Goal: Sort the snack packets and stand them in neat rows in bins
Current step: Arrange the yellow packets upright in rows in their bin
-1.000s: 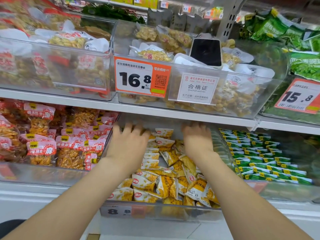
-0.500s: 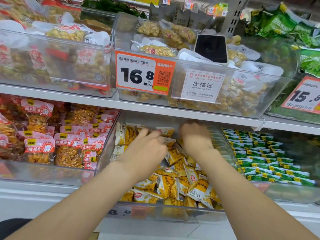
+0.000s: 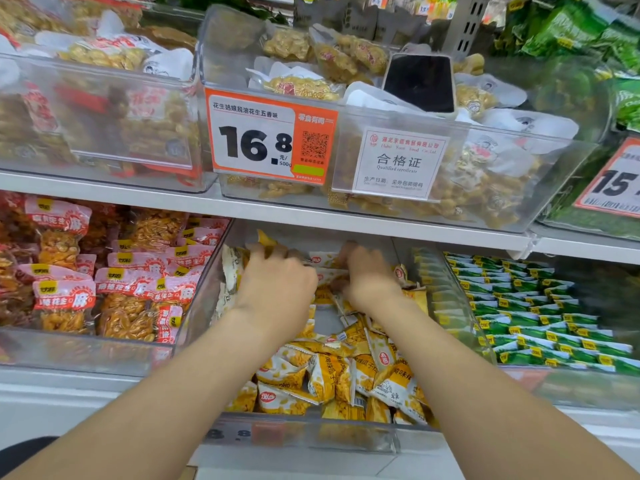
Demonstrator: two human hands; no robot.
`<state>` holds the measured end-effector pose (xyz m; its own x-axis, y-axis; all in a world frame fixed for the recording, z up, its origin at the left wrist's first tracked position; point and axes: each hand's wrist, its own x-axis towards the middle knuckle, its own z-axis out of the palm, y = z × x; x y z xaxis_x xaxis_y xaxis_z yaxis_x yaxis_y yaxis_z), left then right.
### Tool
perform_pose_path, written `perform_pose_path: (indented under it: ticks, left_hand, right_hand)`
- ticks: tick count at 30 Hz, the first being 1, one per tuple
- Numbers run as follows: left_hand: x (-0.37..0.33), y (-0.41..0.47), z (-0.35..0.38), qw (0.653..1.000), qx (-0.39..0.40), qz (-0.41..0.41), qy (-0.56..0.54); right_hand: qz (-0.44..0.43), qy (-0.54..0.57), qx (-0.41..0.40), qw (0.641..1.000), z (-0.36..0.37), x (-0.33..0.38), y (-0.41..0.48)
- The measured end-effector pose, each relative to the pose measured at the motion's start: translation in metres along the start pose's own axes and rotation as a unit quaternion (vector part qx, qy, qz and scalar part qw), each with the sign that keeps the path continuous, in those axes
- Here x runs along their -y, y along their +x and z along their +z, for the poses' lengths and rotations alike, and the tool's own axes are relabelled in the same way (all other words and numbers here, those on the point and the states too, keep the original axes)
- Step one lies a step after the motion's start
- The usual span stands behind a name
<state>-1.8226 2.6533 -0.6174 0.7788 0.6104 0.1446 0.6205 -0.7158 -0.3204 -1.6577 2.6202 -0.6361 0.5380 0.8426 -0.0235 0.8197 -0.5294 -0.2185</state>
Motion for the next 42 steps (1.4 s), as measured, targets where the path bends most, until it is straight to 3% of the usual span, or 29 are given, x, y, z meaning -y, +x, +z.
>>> perform_pose_path:
  ticks: [3, 5, 9, 12, 14, 19, 21, 23, 27, 29, 32, 36, 40, 42]
  left_hand:
    - [-0.006, 0.004, 0.012, 0.992, -0.024, 0.122, -0.038]
    - [-0.006, 0.007, 0.02, 0.986, -0.003, 0.157, -0.054]
    - [-0.004, 0.011, 0.028, 0.988, 0.064, 0.132, -0.054]
    - [-0.002, 0.012, 0.024, 0.986, 0.062, 0.131, -0.078]
    - [0.001, 0.008, 0.018, 0.984, 0.045, 0.128, -0.113]
    - [0.005, 0.001, 0.015, 0.961, -0.093, 0.087, -0.245]
    - [-0.001, -0.009, 0.005, 0.917, -0.105, 0.008, -0.386]
    - [-0.003, -0.017, -0.005, 0.859, -0.061, -0.061, -0.504]
    - [0.002, -0.028, -0.015, 0.659, 0.085, -0.125, -0.737]
    - [0.006, -0.031, -0.016, 0.607, 0.107, -0.146, -0.774]
    - [0.011, -0.037, -0.017, 0.618, 0.122, -0.126, -0.766]
    - [0.012, -0.043, -0.019, 0.633, 0.11, -0.097, -0.76]
    - [0.012, -0.043, -0.018, 0.645, 0.07, -0.13, -0.75]
    - [0.012, -0.04, -0.015, 0.626, 0.049, -0.158, -0.762]
  right_hand:
    - [0.021, -0.043, 0.005, 0.999, -0.003, -0.002, -0.001]
    - [0.019, -0.056, 0.011, 0.998, -0.009, -0.005, -0.006]
    - [-0.025, -0.128, 0.029, 0.991, -0.007, -0.006, -0.023]
    - [-0.018, -0.068, -0.004, 0.998, -0.007, -0.008, -0.027]
    - [-0.018, -0.014, -0.05, 0.999, -0.01, -0.013, -0.031]
    - [-0.046, 0.108, -0.135, 0.984, -0.019, -0.021, -0.053]
    - [-0.051, 0.177, -0.142, 0.973, -0.027, -0.018, -0.066]
    - [-0.063, 0.273, -0.128, 0.951, -0.034, -0.012, -0.081]
    - [-0.105, 0.403, -0.07, 0.906, -0.041, -0.006, -0.102]
    - [-0.095, 0.403, -0.049, 0.909, -0.042, -0.01, -0.103]
    - [-0.049, 0.396, -0.022, 0.917, -0.043, -0.02, -0.1]
    - [-0.057, 0.452, 0.075, 0.887, -0.045, -0.025, -0.102]
    - [-0.059, 0.464, 0.08, 0.88, -0.044, -0.026, -0.099]
    - [-0.069, 0.471, 0.073, 0.876, -0.043, -0.024, -0.096]
